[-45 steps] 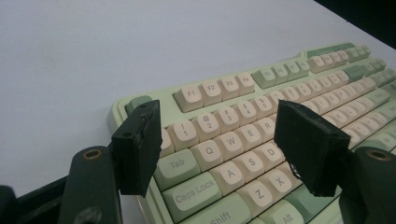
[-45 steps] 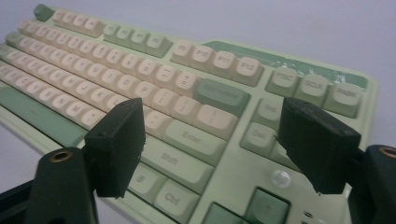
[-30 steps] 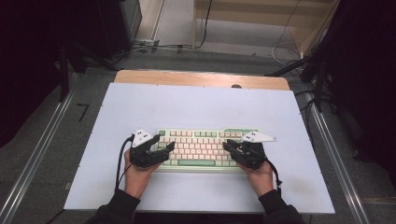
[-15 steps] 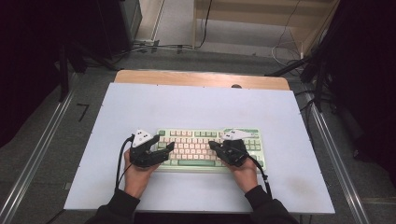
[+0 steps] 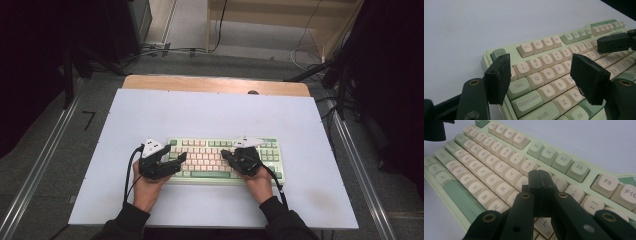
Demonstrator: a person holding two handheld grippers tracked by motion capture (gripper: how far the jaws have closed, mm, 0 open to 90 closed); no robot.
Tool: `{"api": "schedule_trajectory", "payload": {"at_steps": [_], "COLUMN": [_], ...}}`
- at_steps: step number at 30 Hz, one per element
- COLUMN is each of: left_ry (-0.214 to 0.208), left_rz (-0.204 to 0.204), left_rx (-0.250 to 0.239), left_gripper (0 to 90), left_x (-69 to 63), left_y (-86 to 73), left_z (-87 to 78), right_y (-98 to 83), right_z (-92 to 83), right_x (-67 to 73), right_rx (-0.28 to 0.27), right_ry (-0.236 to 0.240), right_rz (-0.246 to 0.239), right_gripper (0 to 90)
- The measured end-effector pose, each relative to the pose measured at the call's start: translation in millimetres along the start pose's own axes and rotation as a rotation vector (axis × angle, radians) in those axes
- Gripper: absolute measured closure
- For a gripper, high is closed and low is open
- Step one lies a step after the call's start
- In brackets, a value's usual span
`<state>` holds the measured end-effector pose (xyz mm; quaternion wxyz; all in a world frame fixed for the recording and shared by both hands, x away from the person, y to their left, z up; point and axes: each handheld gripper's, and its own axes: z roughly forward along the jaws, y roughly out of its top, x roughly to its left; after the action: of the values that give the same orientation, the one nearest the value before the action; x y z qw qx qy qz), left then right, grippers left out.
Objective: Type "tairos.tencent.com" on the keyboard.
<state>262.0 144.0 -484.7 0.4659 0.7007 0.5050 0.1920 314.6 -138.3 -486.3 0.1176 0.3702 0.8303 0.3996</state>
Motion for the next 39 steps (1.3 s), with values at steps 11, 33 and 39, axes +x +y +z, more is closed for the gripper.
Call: {"api": "schedule_trajectory", "payload": {"at_steps": [11,33,39], "left_ry": [0.000,-0.003,-0.001], "left_rz": [0.002,0.009,0.011], "left_rx": [0.003,0.008,0.010], "left_gripper": [33.6,33.7,33.6], "left_x": [0.0,-2.4,-2.6], "left_y": [-0.4,-1.0,-1.0], "left_z": [0.4,2.2,2.4], "right_y": [1.0,2.0,6.2], "right_z": [1.3,-2.3,-17.7], "right_x": [1.9,4.3,2.8], "right_rx": [0.010,0.014,-0.064], "right_ry": [-0.006,-0.019,-0.004], "right_rz": [-0.003,0.003,0.021], "right_gripper": [87.6,87.5,61.2]}}
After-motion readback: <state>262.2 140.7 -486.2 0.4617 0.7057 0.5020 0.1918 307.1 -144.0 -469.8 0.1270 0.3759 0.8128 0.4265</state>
